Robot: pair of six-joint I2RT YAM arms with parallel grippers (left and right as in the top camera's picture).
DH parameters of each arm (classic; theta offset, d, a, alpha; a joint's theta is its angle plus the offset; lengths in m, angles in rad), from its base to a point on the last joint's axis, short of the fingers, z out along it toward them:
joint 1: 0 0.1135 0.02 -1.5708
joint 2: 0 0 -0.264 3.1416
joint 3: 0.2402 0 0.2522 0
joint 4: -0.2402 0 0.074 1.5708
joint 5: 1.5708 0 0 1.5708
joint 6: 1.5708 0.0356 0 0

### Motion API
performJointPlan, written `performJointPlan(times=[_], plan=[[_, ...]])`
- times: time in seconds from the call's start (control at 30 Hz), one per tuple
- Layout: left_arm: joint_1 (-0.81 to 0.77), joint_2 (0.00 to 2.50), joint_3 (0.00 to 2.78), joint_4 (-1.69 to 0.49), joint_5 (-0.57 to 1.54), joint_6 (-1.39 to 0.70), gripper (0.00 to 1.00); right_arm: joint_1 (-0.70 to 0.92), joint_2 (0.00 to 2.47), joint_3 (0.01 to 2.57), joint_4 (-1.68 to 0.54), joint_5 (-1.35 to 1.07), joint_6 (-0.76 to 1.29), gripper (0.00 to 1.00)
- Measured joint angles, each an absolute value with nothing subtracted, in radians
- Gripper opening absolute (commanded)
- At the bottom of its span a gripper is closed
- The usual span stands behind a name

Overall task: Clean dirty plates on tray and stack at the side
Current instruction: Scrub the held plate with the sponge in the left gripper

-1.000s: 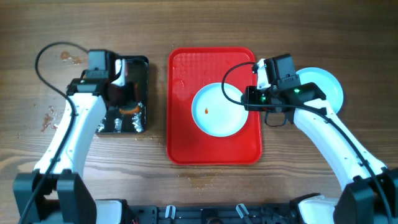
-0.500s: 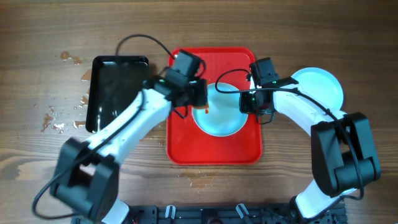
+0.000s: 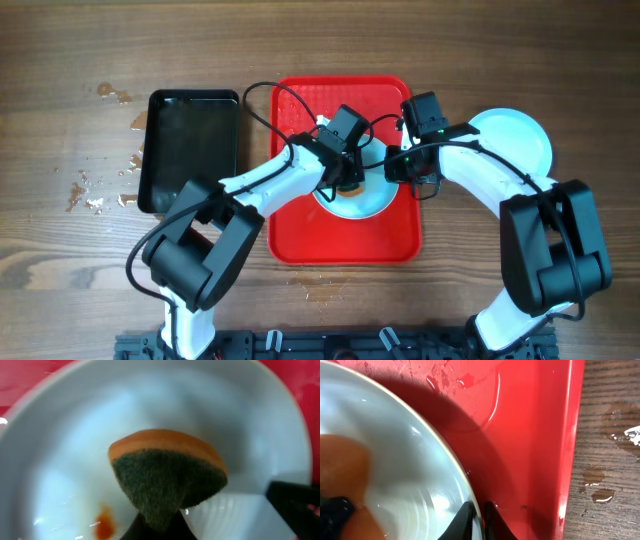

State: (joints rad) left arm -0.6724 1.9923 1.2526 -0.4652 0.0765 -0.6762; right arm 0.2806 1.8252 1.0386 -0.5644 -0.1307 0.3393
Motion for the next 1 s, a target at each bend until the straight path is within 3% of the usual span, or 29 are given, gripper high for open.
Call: performJointPlan(times=[0.53, 0.77, 1.0], plan=[[-0.605, 1.974, 1.291, -0.656, -0.161, -0.566, 0.04, 0.294, 1.826, 1.044, -0.591, -0.186, 0.377, 0.05], [-0.522, 1.750, 1.284, -0.720, -0.330, -0.550, 0.04, 0.291, 1.826, 1.046, -0.618, -0.193, 0.396, 0.05], [-0.418, 1.567, 1.284, -0.774, -0.266, -0.477, 0.04, 0.291, 1.826, 1.046, -0.624, -0.189, 0.390, 0.07]])
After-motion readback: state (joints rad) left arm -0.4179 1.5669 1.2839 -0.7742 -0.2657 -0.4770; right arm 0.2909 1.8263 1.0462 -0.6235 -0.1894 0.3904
